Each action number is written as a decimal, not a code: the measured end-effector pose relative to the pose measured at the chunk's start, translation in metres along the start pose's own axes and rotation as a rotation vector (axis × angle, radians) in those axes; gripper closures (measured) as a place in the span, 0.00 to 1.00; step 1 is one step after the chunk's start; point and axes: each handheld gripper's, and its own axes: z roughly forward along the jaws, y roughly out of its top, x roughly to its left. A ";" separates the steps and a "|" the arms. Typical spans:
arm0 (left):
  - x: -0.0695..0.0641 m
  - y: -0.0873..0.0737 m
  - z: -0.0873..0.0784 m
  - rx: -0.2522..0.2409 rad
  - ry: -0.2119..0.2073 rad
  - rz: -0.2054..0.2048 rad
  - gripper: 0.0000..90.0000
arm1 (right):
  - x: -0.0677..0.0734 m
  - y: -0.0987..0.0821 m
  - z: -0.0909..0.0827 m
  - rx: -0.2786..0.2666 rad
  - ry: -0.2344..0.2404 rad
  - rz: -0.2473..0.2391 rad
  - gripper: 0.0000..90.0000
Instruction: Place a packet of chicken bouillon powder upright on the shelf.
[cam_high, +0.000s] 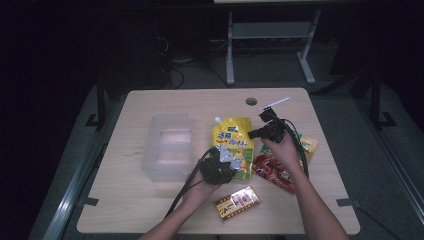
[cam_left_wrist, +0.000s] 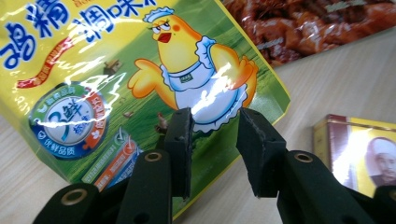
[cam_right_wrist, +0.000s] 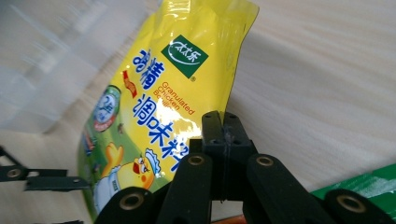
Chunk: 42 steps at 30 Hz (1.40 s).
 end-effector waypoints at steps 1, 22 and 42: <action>-0.001 0.000 -0.002 -0.007 -0.003 0.001 0.71 | 0.003 0.000 -0.004 -0.008 0.007 -0.004 1.00; -0.017 -0.017 -0.043 -0.101 -0.129 0.063 0.58 | 0.061 0.007 -0.055 -0.158 0.107 -0.192 1.00; -0.027 -0.050 -0.074 -0.164 -0.260 0.111 0.48 | 0.092 0.031 -0.078 -0.228 0.110 -0.348 1.00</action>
